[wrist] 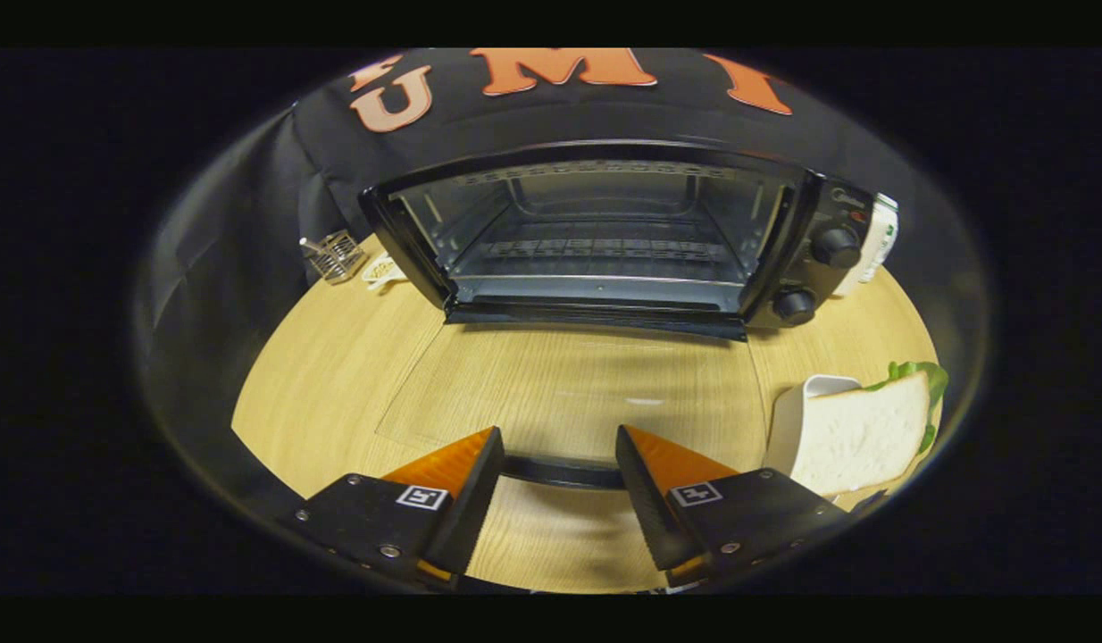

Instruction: Open the toaster oven, put the food inside, and close the toaster oven door.

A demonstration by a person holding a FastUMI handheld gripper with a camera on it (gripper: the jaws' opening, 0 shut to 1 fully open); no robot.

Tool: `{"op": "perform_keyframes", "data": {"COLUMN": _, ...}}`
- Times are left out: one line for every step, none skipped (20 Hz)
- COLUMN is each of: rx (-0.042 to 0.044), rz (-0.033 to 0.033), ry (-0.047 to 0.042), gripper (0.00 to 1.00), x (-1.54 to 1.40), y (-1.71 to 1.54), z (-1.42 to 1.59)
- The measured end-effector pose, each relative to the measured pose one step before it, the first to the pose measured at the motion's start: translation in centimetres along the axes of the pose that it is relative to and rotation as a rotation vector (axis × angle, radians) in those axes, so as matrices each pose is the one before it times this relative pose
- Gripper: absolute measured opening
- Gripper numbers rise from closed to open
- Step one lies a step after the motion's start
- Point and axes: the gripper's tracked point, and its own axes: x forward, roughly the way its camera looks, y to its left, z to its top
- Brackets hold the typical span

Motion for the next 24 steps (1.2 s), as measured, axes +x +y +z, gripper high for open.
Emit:
{"op": "perform_keyframes", "data": {"rx": 0.01174, "rz": 0.00034, "ry": -0.017, "gripper": 0.76, "x": -1.091, "y": -0.689, "z": 0.361}}
{"op": "perform_keyframes", "data": {"rx": 0.00137, "rz": -0.00751, "ry": -0.01913, "gripper": 0.78, "x": -1.085, "y": -0.876, "z": 0.545}}
{"op": "perform_keyframes", "data": {"rx": -0.00026, "rz": -0.01458, "ry": -0.02227, "gripper": 0.79, "x": -1.124, "y": -1.215, "z": 0.492}}
{"op": "perform_keyframes", "data": {"rx": -0.00152, "rz": -0.01409, "ry": -0.02175, "gripper": 0.81, "x": -1.034, "y": -1.371, "z": 0.689}}
{"op": "perform_keyframes", "data": {"rx": 0.00143, "rz": -0.02029, "ry": -0.02083, "gripper": 0.84, "x": -1.05, "y": -1.526, "z": 0.591}}
{"op": "perform_keyframes", "data": {"rx": 0.00289, "rz": -0.02184, "ry": -0.01871, "gripper": 0.87, "x": -0.935, "y": -1.782, "z": 0.667}}
{"op": "perform_keyframes", "data": {"rx": 0.00536, "rz": -0.02392, "ry": -0.01102, "gripper": 0.88, "x": -0.911, "y": -1.943, "z": 0.535}}
{"op": "perform_keyframes", "data": {"rx": 0.00702, "rz": -0.02363, "ry": -0.00615, "gripper": 0.89, "x": -0.63, "y": -2.072, "z": 0.551}}
{"op": "perform_keyframes", "data": {"rx": 0.01041, "rz": -0.02096, "ry": -0.00251, "gripper": 0.91, "x": -0.719, "y": -1.95, "z": 0.292}}
{"op": "perform_keyframes", "data": {"rx": 0.01187, "rz": -0.01601, "ry": -0.00078, "gripper": 0.92, "x": -0.56, "y": -1.824, "z": 0.416}}
{"op": "perform_keyframes", "data": {"rx": 0.01147, "rz": -0.01658, "ry": -0.00571, "gripper": 0.92, "x": -0.331, "y": -1.695, "z": 0.207}}
{"op": "perform_keyframes", "data": {"rx": 0.0066, "rz": -0.01719, "ry": -0.00413, "gripper": 0.92, "x": -0.008, "y": -1.561, "z": 0.195}}
{"op": "perform_keyframes", "data": {"rx": 0.00396, "rz": -0.02369, "ry": 0.00384, "gripper": 0.91, "x": 0.174, "y": -1.603, "z": -0.227}}
{"op": "perform_keyframes", "data": {"rx": 0.0029, "rz": -0.0177, "ry": 0.01229, "gripper": 0.91, "x": 0.229, "y": -1.372, "z": -0.347}}
{"op": "perform_keyframes", "data": {"rx": 0.00863, "rz": -0.0123, "ry": 0.01276, "gripper": 0.92, "x": 0.227, "y": -0.934, "z": -0.403}}
{"op": "perform_keyframes", "data": {"rx": 0.00833, "rz": 0.00488, "ry": 0.01498, "gripper": 0.92, "x": 0.316, "y": -0.548, "z": -0.366}}
{"op": "perform_keyframes", "data": {"rx": 0.01023, "rz": 0.00985, "ry": 0.01846, "gripper": 0.92, "x": 0.479, "y": -0.214, "z": -0.492}}
{"op": "perform_keyframes", "data": {"rx": 0.00788, "rz": 0.01614, "ry": 0.02332, "gripper": 0.92, "x": 0.559, "y": -0.145, "z": -0.598}}
{"op": "perform_keyframes", "data": {"rx": 0.00488, "rz": 0.00989, "ry": 0.02278, "gripper": 0.92, "x": 0.5, "y": -0.284, "z": -0.485}}
{"op": "perform_keyframes", "data": {"rx": 0.00378, "rz": 0.00907, "ry": 0.02307, "gripper": 0.92, "x": 0.573, "y": -0.241, "z": -0.481}}
{"op": "perform_keyframes", "data": {"rx": 0.00562, "rz": 0.00414, "ry": 0.019, "gripper": 0.92, "x": 0.623, "y": -0.316, "z": -0.408}}
{"op": "perform_keyframes", "data": {"rx": 0.00792, "rz": 0.01385, "ry": 0.01609, "gripper": 0.92, "x": 0.662, "y": -0.021, "z": -0.391}}
{"op": "perform_keyframes", "data": {"rx": 0.01067, "rz": 0.01476, "ry": 0.02059, "gripper": 0.92, "x": 0.66, "y": 0.106, "z": -0.302}}
{"op": "perform_keyframes", "data": {"rx": 0.01693, "rz": 0.03784, "ry": 0.01486, "gripper": 0.92, "x": 0.442, "y": 0.391, "z": -0.279}}
